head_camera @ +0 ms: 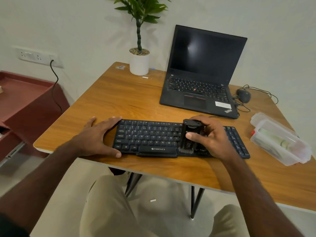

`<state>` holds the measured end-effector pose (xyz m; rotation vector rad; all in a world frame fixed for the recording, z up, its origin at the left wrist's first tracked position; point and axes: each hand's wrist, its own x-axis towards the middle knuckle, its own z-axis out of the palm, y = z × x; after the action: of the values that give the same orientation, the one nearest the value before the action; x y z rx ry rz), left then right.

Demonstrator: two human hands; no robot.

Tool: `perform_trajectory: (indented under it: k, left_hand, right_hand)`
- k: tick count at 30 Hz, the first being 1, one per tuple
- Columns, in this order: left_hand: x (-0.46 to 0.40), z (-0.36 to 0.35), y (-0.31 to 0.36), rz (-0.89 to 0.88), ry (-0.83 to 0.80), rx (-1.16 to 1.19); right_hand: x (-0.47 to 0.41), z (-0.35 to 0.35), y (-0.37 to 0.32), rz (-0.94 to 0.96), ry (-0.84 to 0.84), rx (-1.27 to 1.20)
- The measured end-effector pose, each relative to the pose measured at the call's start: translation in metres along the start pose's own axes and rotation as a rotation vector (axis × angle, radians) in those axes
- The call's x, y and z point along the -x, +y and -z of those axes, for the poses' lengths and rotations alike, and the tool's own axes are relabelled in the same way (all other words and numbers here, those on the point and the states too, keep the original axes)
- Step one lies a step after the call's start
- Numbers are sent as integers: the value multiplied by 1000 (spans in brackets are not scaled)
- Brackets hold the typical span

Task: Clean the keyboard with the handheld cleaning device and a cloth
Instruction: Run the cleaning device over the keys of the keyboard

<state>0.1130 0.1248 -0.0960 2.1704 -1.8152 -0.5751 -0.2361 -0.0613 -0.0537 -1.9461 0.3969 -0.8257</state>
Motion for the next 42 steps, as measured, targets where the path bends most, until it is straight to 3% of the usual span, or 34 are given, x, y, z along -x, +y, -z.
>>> perform_trajectory:
  k: [5, 10, 15, 22, 24, 30, 36, 42]
  left_hand:
    - [-1, -3, 30, 26, 40, 23]
    - [-9, -23, 100, -82, 215, -276]
    - [-22, -50, 139, -124, 260, -407]
    - [-19, -80, 162, -147, 447, -372]
    - [-22, -89, 175, -123, 459, -340]
    - [-25, -96, 178, -51, 460, -296]
    - [-26, -96, 179, -27, 472, -290]
    - [-24, -99, 179, 1, 507, -283]
  right_hand:
    - [1, -16, -2, 60, 119, 10]
    - [10, -23, -1, 22, 116, 7]
    - [26, 8, -1, 12, 78, 108]
    - [30, 25, -6, 45, 214, 132]
    - [26, 9, -7, 52, 252, 84]
    - [35, 3, 3, -34, 140, 65]
    - [59, 61, 6, -52, 284, 119]
    - [45, 21, -1, 39, 286, 123]
